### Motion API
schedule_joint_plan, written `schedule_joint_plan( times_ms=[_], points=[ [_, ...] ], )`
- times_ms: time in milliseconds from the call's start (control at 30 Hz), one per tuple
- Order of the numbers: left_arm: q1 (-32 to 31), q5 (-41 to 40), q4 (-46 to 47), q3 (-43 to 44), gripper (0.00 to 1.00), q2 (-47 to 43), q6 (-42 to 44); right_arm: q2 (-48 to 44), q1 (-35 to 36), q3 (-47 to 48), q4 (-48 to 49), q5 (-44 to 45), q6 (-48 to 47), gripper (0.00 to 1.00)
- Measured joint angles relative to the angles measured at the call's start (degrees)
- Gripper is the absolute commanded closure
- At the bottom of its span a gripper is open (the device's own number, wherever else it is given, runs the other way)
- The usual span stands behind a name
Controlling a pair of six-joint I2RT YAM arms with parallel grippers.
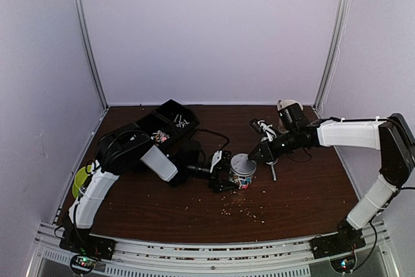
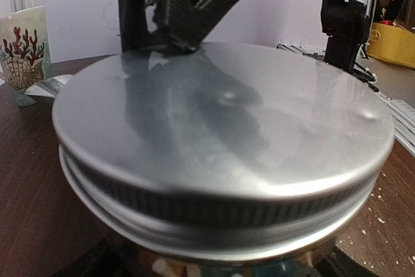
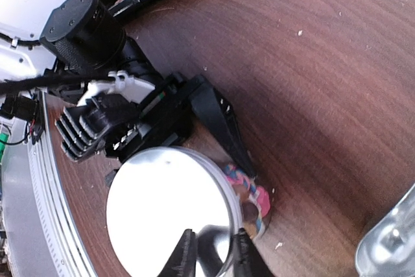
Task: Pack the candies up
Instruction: Screw the box lid onto the packing box.
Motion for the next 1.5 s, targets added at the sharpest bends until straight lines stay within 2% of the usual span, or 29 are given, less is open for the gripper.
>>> schedule_joint_plan(
  times_ms=[233,367,567,800,933,1133,1267,1500],
  points=[
    [0.2,-0.1,0.3,0.0,0.15,0.0,-1.0,-4.5,0.3,-0.7,-5.6,2.0,-1.9,0.24],
    [0.3,-0.1,0.5,0.0,0.15,0.0,-1.2,-9.1,0.4,-0.5,-6.6,4.4,-4.3,0.12],
    [0.4,0.6,0.8,-0.2,0.15,0.0,-1.2,-12.8,0.4,0.5,-7.0,6.7,-12.6,0.0],
    [0.7,1.7,0.9,-0.3,0.15,0.0,-1.2,-13.6,0.7,2.3,-9.7,5.9,-26.9,0.01],
    [0.9,2.3,1.3,-0.6,0.15,0.0,-1.1,-8.6,1.0,9.6,-16.2,5.3,-36.0,0.01],
    [0.9,2.5,1.5,-0.6,0.15,0.0,-1.1,-2.6,3.9,13.5,-24.0,4.7,-46.4,0.0],
    [0.9,2.6,1.5,-0.6,0.15,0.0,-1.1,0.5,6.5,15.5,-27.2,4.7,-50.1,0.0],
    [1.0,2.8,1.6,-0.6,0.15,0.1,-1.1,4.2,8.2,17.8,-27.4,5.2,-51.8,0.0]
  ],
)
